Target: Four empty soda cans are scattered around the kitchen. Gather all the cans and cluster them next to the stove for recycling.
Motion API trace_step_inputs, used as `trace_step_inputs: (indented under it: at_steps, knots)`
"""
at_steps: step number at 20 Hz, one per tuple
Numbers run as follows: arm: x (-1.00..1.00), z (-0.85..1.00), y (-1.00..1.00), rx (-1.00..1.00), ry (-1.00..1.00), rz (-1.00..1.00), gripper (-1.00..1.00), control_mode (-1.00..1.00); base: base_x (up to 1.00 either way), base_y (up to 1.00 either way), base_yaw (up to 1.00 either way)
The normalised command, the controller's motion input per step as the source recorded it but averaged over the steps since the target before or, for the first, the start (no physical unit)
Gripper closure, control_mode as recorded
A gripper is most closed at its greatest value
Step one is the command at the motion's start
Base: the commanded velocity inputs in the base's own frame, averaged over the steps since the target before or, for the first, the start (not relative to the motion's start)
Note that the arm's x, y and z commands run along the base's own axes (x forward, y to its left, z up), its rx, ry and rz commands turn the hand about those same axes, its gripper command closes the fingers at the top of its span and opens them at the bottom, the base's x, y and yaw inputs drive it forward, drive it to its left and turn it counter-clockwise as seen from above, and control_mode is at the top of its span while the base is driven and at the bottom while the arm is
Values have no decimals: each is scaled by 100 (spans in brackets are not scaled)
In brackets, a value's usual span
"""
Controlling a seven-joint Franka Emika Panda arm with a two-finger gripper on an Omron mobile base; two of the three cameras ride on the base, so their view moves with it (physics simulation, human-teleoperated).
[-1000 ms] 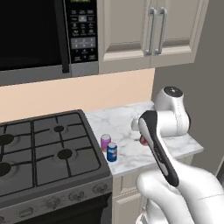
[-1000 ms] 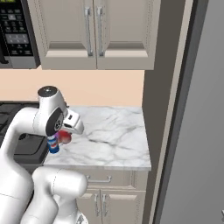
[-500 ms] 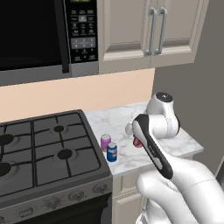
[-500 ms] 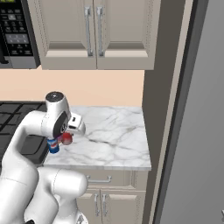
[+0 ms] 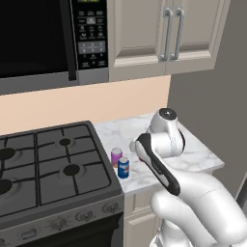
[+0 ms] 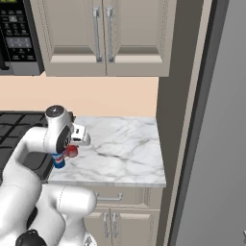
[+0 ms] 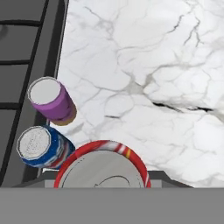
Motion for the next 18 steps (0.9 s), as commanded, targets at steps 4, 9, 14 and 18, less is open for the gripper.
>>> trace_step_inputs:
  at_steps: [4,9,14,18]
  knots:
    - [31,4,5,-5,10,2,100,-100,0,0,0]
    - [26,0,0,0,2,1,100,-100,0,0,0]
    - [1,-7,16,0,-1,0,100,-100,0,0,0]
    - [12,-8,16,0,-1,4,100,-100,0,0,0]
